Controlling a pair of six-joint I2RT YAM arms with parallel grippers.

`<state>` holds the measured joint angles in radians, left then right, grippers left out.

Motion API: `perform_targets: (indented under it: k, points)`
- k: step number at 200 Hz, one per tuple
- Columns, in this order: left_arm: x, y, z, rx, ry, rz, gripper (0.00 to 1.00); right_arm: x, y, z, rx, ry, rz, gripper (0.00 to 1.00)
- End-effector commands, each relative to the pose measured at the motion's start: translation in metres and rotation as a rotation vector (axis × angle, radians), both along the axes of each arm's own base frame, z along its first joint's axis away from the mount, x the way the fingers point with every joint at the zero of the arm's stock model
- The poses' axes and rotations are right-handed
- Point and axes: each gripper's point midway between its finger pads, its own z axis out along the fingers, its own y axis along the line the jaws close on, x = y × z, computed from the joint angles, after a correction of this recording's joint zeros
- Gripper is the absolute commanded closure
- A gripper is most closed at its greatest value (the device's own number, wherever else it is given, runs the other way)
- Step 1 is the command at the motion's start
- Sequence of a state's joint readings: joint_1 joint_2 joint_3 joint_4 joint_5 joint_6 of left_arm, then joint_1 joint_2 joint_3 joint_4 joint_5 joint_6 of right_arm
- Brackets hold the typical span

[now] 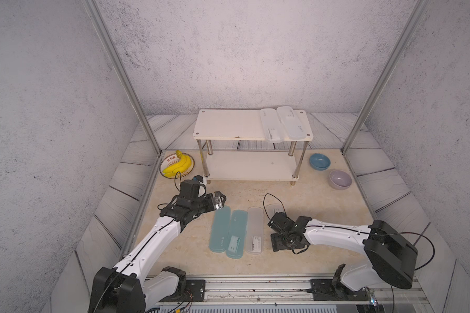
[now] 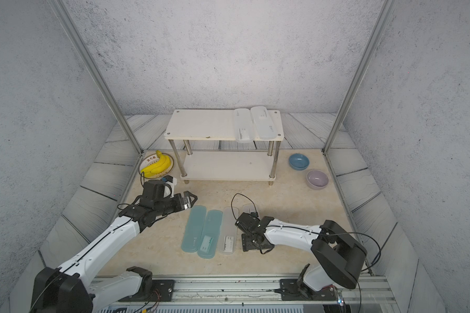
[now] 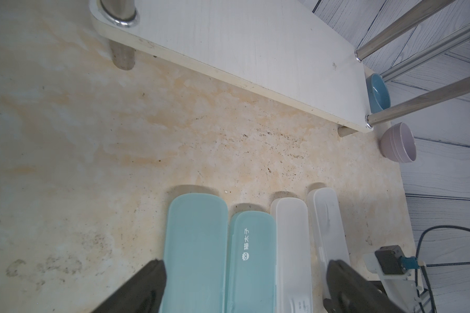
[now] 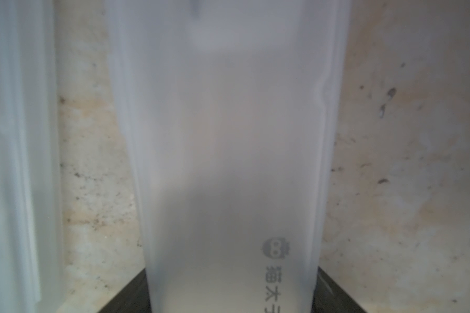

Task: Place the pencil cases on the shelf according to color
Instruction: Pick up the pencil case from the center of the board.

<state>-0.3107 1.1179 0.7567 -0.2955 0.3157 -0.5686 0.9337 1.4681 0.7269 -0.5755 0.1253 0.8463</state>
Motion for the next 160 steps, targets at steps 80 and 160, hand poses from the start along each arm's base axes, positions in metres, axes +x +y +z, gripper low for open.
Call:
perform_targets:
  k: [80, 160]
  points:
    - [-0.002, 0.007, 0.013, 0.049, -0.052, 0.001, 0.01, 0.002, -0.013, 0.046, -0.042, -0.074, 0.045, 0.38]
    - [0.007, 0.018, 0.061, 0.079, -0.216, 0.038, 0.01, 0.03, 0.016, 0.196, 0.148, -0.391, 0.245, 0.39]
